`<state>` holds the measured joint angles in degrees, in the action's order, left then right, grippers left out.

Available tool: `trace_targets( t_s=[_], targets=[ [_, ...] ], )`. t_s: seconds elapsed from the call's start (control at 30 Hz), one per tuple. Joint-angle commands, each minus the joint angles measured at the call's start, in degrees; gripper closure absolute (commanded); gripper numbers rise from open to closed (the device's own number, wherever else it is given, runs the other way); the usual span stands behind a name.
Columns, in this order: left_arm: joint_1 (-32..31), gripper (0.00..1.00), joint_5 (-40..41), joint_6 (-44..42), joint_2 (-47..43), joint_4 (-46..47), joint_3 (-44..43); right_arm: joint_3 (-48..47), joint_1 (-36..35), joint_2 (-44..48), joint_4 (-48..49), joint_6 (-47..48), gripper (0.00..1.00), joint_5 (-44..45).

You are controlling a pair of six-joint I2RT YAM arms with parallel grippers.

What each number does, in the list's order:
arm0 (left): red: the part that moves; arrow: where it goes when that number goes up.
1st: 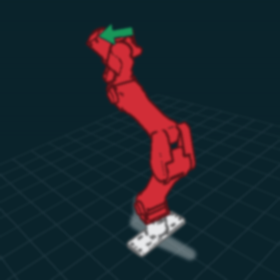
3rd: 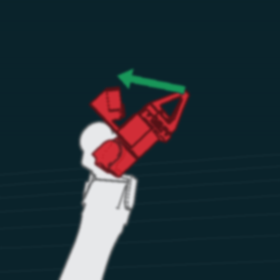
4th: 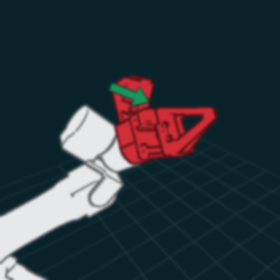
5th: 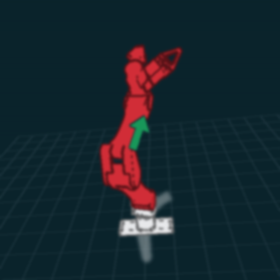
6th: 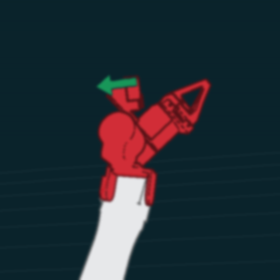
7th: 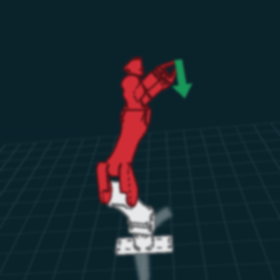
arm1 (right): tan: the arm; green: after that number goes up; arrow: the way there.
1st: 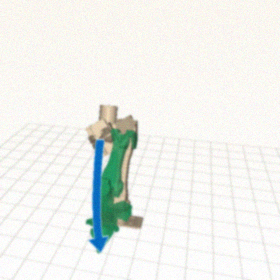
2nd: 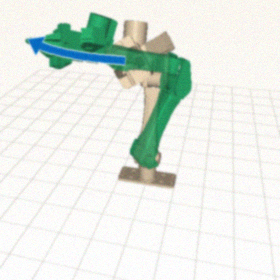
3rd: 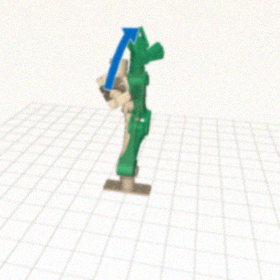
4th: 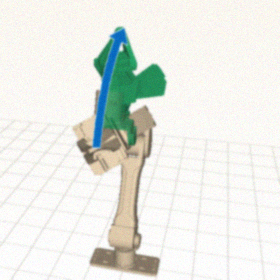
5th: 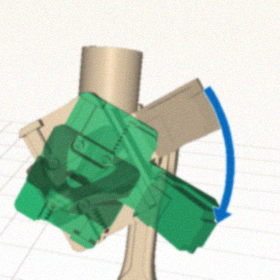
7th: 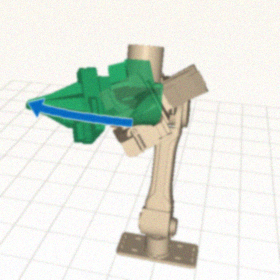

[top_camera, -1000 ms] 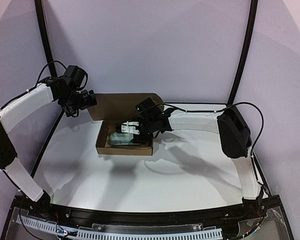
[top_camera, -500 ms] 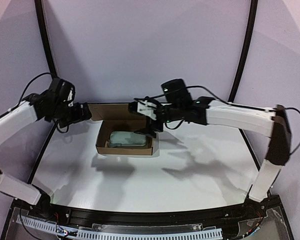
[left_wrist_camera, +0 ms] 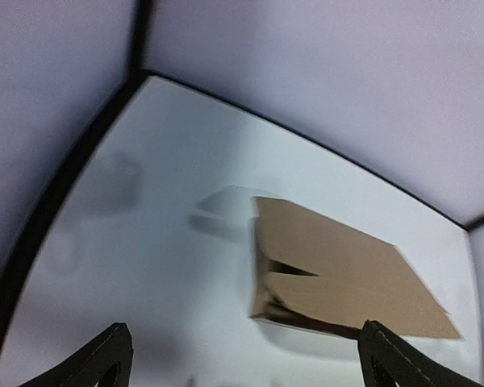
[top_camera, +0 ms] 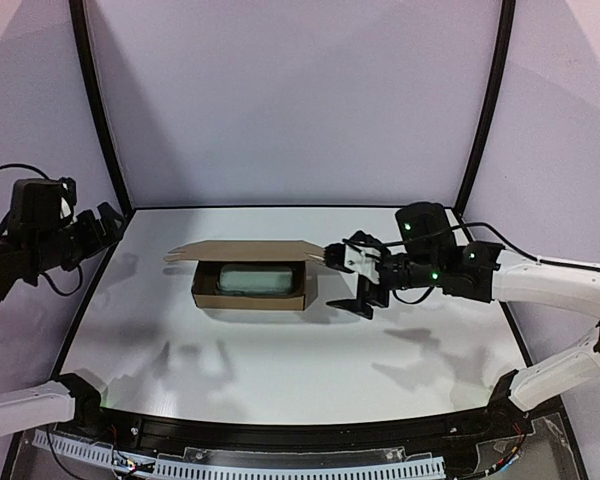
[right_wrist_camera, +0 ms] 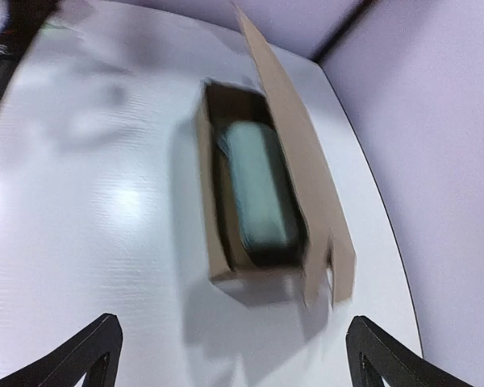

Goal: Fold the paper box

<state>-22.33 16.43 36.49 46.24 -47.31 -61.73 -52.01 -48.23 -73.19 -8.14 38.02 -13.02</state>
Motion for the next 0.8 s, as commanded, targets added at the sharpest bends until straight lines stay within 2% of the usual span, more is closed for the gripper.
trace_targets(
  t_s=[0.0, 0.07, 0.1, 0.13, 0.17, 0.23, 0.27, 0.37, 0.47, 0.57, 0.7, 0.77],
  targets=[
    [0.2, 0.0, 15.0, 3.9, 8.5, -8.3, -1.1, 5.8, 6.2, -0.6, 11.5, -3.1, 0.02, 4.0],
    [0.7, 0.0, 18.1, 4.0, 13.9, -8.4, -3.0, 7.3, 8.8, -2.9, 16.3, -3.0, 0.02, 2.7],
    [3.0, 0.0, 17.1, 3.3, 14.8, -7.1, -3.3, 7.3, 9.3, -4.9, 17.7, -2.7, 0.02, 2.3],
    [6.5, 0.0, 10.6, 2.1, 16.7, -2.3, -2.8, 6.6, 9.8, -7.3, 19.8, -2.3, 0.02, 2.1],
    [10.9, 0.0, 8.1, 1.0, 17.3, -0.4, -1.6, 6.1, 9.9, -9.5, 20.9, -2.1, 0.02, 2.0],
    [15.2, 0.0, 3.7, 0.4, 18.6, 3.0, -0.4, 4.5, 10.1, -13.2, 22.4, -2.2, 0.02, 1.9],
    [19.8, 0.0, -2.5, -0.4, 20.9, 8.3, 1.0, 2.7, 10.3, -17.0, 24.8, -2.6, 0.03, 1.3],
    [23.2, 0.0, -8.0, 0.4, 24.5, 13.9, 1.4, -1.2, 10.4, -23.5, 30.1, -4.2, 0.06, 0.5],
    [24.1, 0.0, -13.2, 0.7, 30.1, 16.9, -0.7, -5.0, 10.7, -29.1, 34.9, -5.3, 0.1, 1.7],
    [24.3, 0.0, -14.4, -0.5, 33.0, 17.6, -1.9, -7.6, 11.2, -32.6, 38.0, -5.4, 0.14, 2.8],
    [24.7, 0.0, -14.7, -3.2, 34.5, 19.4, -1.8, -10.6, 12.7, -35.4, 38.4, -5.8, 0.26, 0.6],
    [24.6, 0.0, -15.4, -4.1, 34.8, 20.8, -1.0, -10.8, 13.0, -35.6, 38.2, -5.4, 0.39, -1.6]
  ],
)
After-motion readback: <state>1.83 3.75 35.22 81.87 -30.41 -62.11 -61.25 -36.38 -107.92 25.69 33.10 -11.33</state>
